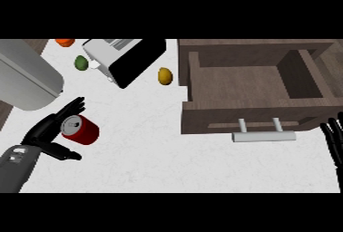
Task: Pick up the can, place it into the drawer and close the drawer
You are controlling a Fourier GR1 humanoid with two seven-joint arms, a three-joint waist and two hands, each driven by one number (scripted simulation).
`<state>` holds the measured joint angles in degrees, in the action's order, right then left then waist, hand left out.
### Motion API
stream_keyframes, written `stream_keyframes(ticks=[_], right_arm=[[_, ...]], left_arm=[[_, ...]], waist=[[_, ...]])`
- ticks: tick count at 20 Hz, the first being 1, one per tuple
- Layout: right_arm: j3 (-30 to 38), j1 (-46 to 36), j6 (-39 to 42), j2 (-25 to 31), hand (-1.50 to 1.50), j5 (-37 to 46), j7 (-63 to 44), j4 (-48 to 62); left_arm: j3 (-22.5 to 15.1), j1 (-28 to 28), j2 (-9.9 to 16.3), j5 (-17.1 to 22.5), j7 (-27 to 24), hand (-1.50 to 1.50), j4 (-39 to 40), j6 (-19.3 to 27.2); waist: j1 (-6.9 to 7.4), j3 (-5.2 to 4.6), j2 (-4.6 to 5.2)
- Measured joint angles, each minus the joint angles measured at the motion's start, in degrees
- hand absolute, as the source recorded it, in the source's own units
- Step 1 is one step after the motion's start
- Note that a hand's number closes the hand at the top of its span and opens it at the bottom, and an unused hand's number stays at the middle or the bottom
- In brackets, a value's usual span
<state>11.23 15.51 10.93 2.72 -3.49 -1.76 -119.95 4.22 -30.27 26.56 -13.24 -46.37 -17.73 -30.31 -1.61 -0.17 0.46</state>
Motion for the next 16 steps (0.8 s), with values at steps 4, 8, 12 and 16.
stream_keyframes(ticks=[4, 8, 12, 16], right_arm=[[-0.8, -0.6, -0.8, -0.6, -1.5, 0.7, -1.7, -1.6], [0.2, -0.9, -0.1, 0.3, -1.5, -0.9, -2.9, -2.1], [0.7, -2.1, -0.5, 0.5, -1.5, -1.2, -4.0, -2.0], [1.0, -0.7, 0.1, 0.2, -1.5, -1.8, -3.4, -2.5]], left_arm=[[-0.4, -1.4, -0.8, -0.3, -0.4, -1.5, 1.3, 0.5], [-0.6, -2.8, -1.8, -0.3, -0.4, -1.5, 2.5, 1.0], [-1.2, -3.1, -3.0, -0.9, -1.5, -1.5, 2.9, 2.0], [-1.9, -3.7, -3.3, -1.2, -1.1, -1.5, 3.2, 1.3]], waist=[[0.07, 0.02, 0.0], [0.05, 0.07, -0.04], [0.16, 0.17, -0.11], [0.18, 0.1, -0.11]])
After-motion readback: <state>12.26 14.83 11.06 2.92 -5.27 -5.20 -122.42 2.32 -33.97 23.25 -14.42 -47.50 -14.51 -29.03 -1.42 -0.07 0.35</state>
